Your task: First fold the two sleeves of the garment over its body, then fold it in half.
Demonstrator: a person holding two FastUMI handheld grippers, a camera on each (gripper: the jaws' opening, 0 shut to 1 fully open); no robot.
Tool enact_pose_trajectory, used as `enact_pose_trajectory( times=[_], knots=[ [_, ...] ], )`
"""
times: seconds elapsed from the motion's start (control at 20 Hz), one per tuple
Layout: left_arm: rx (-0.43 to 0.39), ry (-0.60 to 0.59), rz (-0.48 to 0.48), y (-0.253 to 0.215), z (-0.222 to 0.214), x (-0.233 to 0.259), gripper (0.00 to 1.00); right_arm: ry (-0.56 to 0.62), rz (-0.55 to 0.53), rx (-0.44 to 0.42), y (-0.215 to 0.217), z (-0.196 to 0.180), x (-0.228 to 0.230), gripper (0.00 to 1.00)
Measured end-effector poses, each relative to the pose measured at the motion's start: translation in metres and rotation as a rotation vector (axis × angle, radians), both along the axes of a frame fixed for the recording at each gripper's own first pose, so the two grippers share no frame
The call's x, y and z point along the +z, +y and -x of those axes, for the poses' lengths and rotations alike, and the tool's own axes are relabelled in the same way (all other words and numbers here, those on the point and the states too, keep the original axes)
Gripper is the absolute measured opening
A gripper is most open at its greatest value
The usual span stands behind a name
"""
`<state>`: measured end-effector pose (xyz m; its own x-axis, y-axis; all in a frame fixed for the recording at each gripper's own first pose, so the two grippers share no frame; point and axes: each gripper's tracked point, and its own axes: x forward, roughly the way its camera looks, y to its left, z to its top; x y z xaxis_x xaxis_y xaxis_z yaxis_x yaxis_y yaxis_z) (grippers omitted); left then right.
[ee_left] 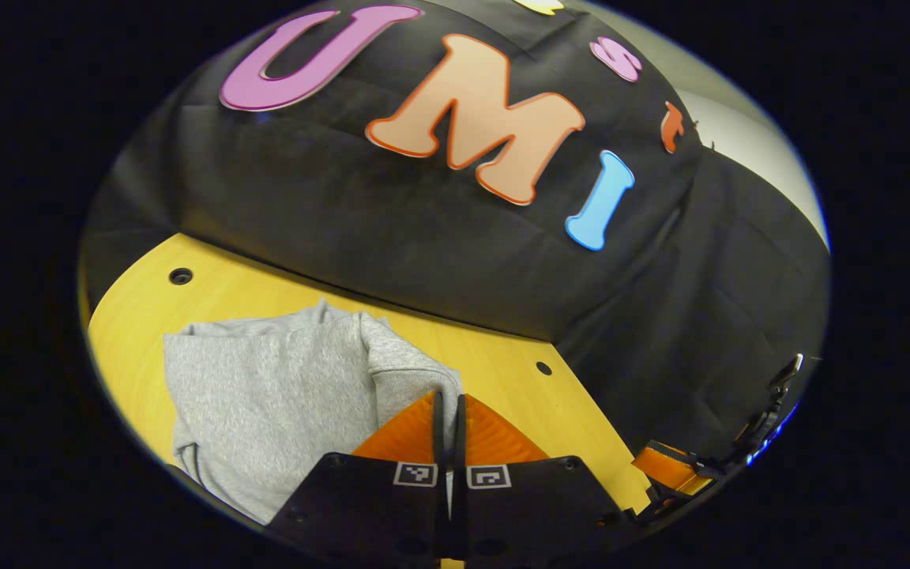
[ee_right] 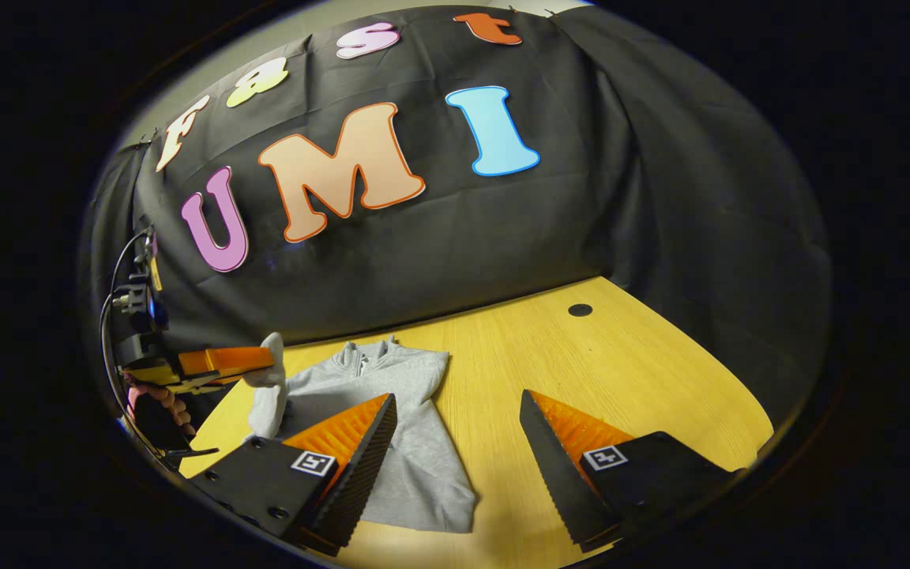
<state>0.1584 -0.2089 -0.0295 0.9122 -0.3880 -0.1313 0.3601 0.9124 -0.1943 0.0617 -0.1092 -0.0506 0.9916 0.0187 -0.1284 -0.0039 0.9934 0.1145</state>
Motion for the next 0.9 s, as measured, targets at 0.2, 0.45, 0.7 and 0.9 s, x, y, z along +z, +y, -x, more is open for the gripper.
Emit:
enact_pose_trajectory(
  times=[0.2, 0.45, 0.7, 0.9],
  knots=[
    [-0.071, -0.015, -0.07, -0.05, -0.015, -0.012, 0.0, 0.013, -0.012, -0.022, -0.019, 0.011, -0.011, 0.94],
    [-0.129, -0.018, -0.146, -0.092, -0.032, -0.035, 0.0, 0.029, -0.004, -0.047, -0.037, 0.025, -0.022, 0.98],
    [-0.184, -0.032, -0.234, -0.123, -0.055, -0.055, 0.0, 0.044, -0.009, -0.07, -0.046, 0.037, -0.03, 0.98],
    [-0.216, -0.015, -0.277, -0.146, -0.063, -0.077, 0.0, 0.051, -0.02, -0.089, -0.054, 0.047, -0.04, 0.94]
  ],
)
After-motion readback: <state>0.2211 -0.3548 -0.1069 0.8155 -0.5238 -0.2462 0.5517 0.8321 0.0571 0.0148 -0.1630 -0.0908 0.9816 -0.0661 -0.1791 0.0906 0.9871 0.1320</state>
